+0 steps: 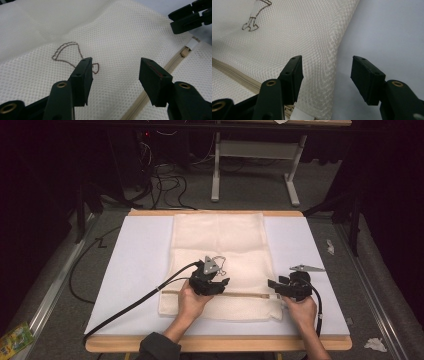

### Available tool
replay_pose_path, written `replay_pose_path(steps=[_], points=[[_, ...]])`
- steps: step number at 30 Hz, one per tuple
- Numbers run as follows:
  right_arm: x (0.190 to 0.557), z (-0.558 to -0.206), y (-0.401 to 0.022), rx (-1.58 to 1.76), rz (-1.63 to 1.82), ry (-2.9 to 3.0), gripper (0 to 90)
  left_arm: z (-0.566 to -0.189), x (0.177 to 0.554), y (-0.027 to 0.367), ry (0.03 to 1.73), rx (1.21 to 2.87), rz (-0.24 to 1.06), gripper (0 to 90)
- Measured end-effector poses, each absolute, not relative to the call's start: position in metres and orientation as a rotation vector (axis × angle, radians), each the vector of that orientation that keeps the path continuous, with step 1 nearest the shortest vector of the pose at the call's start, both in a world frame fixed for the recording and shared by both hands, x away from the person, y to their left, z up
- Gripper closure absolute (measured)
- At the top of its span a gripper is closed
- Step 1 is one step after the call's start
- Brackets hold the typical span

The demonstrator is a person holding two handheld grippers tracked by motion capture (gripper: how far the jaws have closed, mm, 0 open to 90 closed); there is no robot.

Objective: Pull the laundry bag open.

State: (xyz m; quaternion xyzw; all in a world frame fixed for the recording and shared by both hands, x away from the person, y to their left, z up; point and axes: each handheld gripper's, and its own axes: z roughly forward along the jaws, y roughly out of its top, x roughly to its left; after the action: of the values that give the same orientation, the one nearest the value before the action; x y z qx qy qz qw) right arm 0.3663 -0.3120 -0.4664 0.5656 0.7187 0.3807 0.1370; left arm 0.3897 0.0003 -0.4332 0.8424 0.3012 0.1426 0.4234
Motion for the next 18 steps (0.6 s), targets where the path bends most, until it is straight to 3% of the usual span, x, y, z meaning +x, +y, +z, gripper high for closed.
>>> replay_pose_path(steps=[9,15,18], points=[[0.367,-0.473,-0.304,1.618,1.104,2.175,55.5,-0.445,0.385,-0.021,0.737,2.13,0.291,47.0],[0.364,-0.475,-0.301,1.534,1.071,2.213,82.5,-0.448,0.384,-0.024,0.757,2.129,0.249,46.8],[0.361,-0.472,-0.298,1.482,1.064,2.243,86.0,-0.445,0.383,-0.023,0.749,2.11,0.252,47.0]])
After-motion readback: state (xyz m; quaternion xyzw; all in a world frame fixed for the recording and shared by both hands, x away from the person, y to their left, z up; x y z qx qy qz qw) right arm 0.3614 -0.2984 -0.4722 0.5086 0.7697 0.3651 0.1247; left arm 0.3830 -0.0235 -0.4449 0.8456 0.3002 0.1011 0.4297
